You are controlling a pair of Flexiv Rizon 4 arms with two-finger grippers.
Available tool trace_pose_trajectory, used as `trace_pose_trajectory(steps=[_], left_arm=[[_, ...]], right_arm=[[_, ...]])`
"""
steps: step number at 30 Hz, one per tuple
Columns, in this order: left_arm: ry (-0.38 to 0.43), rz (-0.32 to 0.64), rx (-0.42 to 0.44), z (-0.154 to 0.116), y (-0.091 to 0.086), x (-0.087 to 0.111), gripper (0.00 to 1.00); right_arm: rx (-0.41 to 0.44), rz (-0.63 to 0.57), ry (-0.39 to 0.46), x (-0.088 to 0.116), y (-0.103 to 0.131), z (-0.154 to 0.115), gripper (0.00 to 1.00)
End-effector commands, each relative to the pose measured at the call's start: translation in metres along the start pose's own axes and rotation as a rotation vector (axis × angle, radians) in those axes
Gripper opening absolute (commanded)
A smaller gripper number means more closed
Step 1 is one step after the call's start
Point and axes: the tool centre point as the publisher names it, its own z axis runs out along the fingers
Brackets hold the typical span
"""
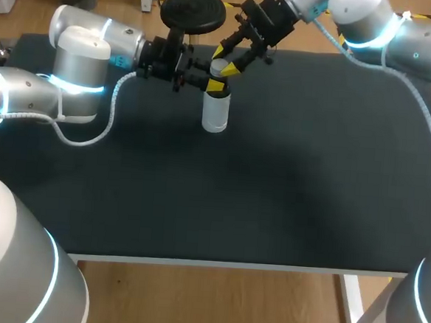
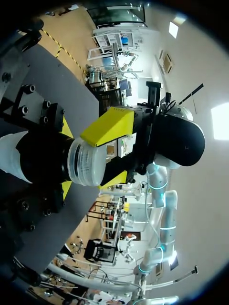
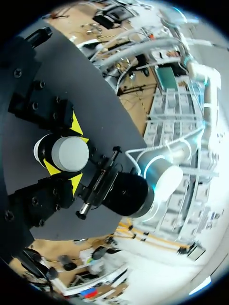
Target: Unscrew the bottle cap
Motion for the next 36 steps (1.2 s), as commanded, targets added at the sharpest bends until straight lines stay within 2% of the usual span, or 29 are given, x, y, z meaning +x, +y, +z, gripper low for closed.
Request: trace_pose_trajectory(steps=[1,5,12,18,36], left_arm=[[0.0,-0.001,-0.001,-0.0014,-0.0003,-0.0054,0.0],[0.0,-0.001,-0.001,-0.0014,-0.0003,-0.0054,0.0],[0.0,-0.001,-0.001,-0.0014,-0.0003,-0.0054,0.0],[0.0,-0.001,-0.001,-0.0014,-0.0003,-0.0054,0.0],[0.0,-0.001,-0.001,-0.0014,-0.0003,-0.0054,0.0]], right_arm=[[-0.004,-0.047,0.197,-0.0021,-0.0013,-0.0028,0.0],[0.016,-0.096,0.298,-0.002,-0.001,-0.0042,0.0],[0.054,-0.165,0.402,-0.0036,-0.0005,-0.006,0.0],[0.107,-0.256,0.541,-0.0018,-0.0012,-0.0062,0.0],[0.248,-0.535,0.719,-0.0028,0.0061,-0.0079,0.0]])
